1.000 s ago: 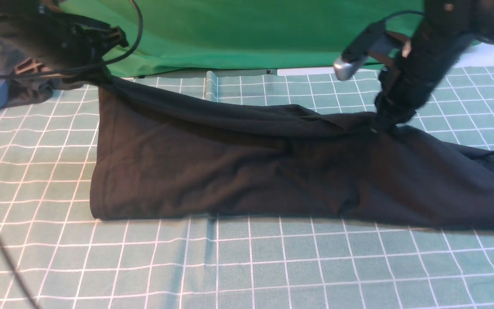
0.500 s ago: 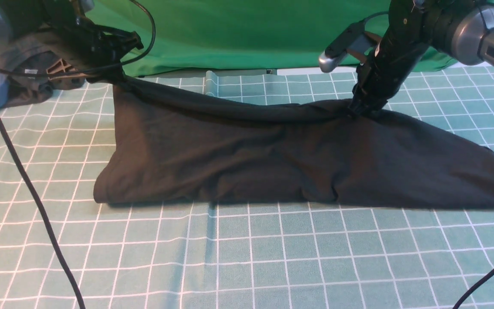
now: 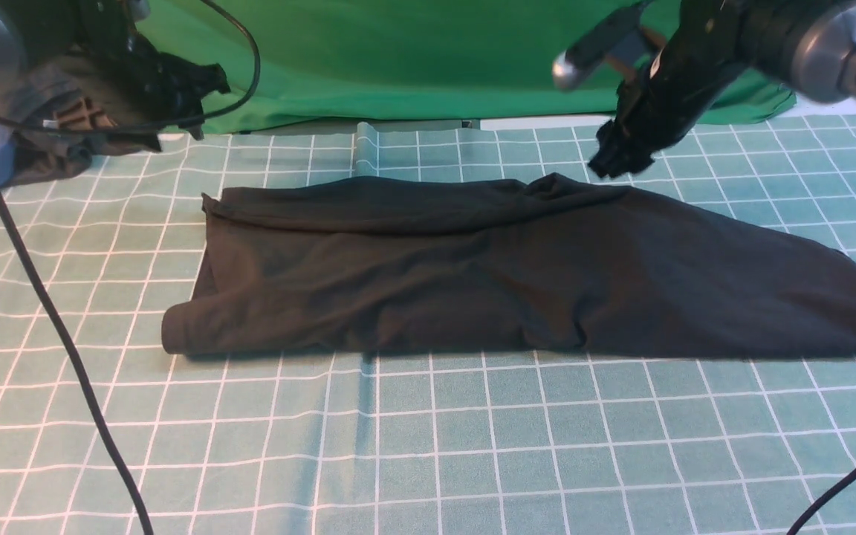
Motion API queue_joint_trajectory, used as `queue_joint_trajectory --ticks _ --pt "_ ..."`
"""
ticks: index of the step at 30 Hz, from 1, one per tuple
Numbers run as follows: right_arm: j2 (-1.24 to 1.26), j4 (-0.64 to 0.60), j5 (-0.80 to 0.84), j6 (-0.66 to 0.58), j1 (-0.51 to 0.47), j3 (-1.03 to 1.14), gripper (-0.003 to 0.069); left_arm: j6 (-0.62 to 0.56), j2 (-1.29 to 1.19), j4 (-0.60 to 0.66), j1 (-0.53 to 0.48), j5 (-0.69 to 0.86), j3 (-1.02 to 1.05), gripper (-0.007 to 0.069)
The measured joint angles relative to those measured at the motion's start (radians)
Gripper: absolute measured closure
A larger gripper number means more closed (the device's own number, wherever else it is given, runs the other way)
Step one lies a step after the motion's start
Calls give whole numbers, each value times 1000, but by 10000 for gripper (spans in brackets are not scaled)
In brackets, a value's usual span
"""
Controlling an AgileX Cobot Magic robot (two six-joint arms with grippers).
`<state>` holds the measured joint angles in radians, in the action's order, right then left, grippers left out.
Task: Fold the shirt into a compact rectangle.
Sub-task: 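Pull the folded dark garment lengthwise by its ends to straighten it flat on the table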
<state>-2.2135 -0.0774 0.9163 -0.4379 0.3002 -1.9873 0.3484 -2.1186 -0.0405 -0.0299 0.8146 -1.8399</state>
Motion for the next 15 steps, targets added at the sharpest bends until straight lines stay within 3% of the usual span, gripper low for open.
queue_joint_trajectory --ticks 1,3,6,8,11,15 --pt "8 -12 7 8 0 -1 403 -7 0 7 0 21 -11 252" --pt "54 -135 50 -11 0 -11 538 -106 0 145 3 105 -45 287" --pt "71 -251 85 -53 1 -15 618 -246 1 295 37 161 -47 417" --pt "71 -277 95 -53 3 -15 636 -325 -2 338 94 181 -46 545" --pt "71 -285 99 -33 2 -15 641 -360 -12 350 183 186 -46 603" --pt "71 -285 130 -30 1 -15 640 -375 -62 357 302 129 -46 621"
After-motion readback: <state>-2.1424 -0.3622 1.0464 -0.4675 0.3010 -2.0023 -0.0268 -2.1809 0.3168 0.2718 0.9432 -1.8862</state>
